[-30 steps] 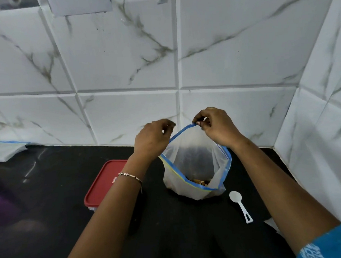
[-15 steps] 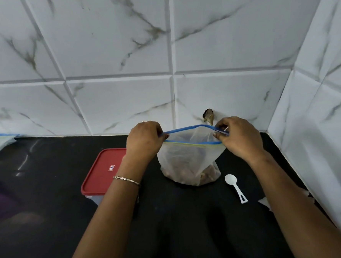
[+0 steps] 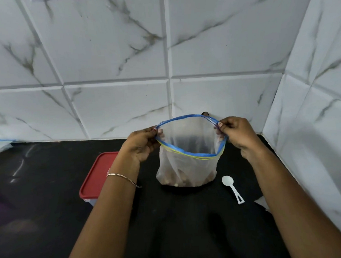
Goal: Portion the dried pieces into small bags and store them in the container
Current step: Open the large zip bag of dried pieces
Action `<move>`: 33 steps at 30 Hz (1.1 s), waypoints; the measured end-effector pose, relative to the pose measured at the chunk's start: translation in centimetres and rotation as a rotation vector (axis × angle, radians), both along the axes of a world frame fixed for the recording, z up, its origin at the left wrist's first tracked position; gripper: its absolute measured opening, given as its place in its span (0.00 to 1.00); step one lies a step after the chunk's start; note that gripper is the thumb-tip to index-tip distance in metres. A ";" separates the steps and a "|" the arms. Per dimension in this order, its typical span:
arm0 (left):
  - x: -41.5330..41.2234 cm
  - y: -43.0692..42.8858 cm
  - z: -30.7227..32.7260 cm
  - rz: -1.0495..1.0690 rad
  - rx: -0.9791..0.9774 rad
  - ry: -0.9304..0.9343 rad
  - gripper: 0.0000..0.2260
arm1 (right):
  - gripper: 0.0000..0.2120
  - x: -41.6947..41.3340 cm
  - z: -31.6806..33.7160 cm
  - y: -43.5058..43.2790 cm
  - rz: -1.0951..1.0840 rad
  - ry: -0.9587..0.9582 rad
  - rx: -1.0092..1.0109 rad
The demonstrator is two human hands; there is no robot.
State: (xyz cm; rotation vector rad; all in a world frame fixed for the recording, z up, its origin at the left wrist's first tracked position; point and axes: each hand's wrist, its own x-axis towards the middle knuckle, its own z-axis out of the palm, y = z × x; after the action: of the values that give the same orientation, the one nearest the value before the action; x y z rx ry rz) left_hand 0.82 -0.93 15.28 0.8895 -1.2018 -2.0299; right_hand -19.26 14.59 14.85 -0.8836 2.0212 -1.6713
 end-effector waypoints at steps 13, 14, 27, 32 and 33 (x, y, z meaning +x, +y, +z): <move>0.9 -0.2 -3.2 0.069 0.501 0.109 0.15 | 0.10 1.5 -2.6 -0.4 0.050 -1.062 -0.262; 0.9 0.1 -3.2 0.053 0.454 0.077 0.14 | 0.11 1.4 -3.0 -0.3 0.032 -1.071 -0.274; 0.7 1.3 -3.5 -0.010 -0.539 -0.494 0.10 | 0.23 2.3 -2.5 0.9 0.111 -1.137 -0.413; 0.4 2.4 -3.2 -0.011 -0.841 -0.726 0.19 | 0.23 2.8 -2.8 1.0 0.068 -1.188 -0.409; 0.3 2.5 -3.2 0.008 -0.906 -0.774 0.18 | 0.23 2.8 -2.8 1.0 0.055 -1.211 -0.422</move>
State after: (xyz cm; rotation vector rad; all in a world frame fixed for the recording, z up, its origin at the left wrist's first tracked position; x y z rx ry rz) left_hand 1.15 1.61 12.06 1.1785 -2.2322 -0.8709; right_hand -16.50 15.59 12.02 0.0694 0.8315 -1.9018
